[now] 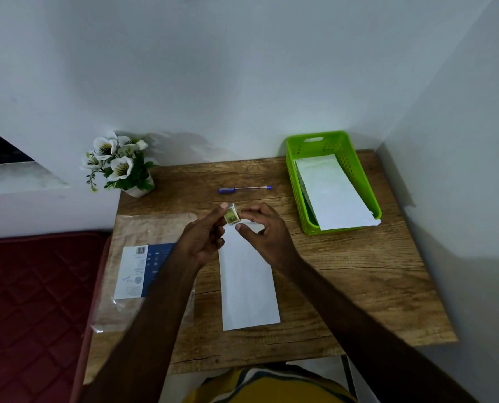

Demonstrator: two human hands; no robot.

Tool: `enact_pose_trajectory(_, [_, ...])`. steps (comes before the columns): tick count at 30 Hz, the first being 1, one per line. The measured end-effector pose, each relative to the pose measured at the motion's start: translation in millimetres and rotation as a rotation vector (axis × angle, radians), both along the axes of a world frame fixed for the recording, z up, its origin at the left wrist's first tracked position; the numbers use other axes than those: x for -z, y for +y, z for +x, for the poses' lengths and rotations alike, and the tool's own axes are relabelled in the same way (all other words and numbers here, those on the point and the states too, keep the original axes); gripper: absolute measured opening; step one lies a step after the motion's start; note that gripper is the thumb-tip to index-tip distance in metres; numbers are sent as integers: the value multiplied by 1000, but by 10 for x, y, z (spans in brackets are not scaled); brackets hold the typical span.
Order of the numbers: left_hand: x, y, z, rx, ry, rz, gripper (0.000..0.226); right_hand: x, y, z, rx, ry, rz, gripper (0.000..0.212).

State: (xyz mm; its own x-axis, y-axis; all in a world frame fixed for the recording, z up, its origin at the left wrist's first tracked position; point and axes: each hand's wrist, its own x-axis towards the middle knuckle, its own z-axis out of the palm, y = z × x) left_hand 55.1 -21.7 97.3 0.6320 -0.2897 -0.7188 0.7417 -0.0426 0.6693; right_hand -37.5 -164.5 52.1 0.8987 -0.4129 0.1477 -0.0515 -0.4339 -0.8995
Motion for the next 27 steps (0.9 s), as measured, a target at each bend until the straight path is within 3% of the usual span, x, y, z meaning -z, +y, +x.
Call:
enact_pose_trajectory(6, [13,29,-41,44,-34,-1,43,-115,24,-19,30,77,251,19])
enact_pose_trajectory(11, [-10,62,-170,118,-317,86,25,-211,8,-10,66,118,517,15])
enact_pose_trajectory(14, [25,72,-249,206,-562,170,26,-251,14,-13,77,159,636,20])
enact_pose_trajectory(18, [41,49,-284,194,-687,209,28,-268,19,-13,80,208,709,22])
enact_pose_trajectory(20, [44,42,-288,194,-702,202,25,-268,14,-18,89,195,661,27])
enact_pose_trajectory(23, [47,54,-259,200,-677,202,22,-254,-4,-40,124,105,405,42])
enact_pose_trajectory(27, [45,79,-204,250,-663,192,26,-190,-89,-17,65,27,153,36])
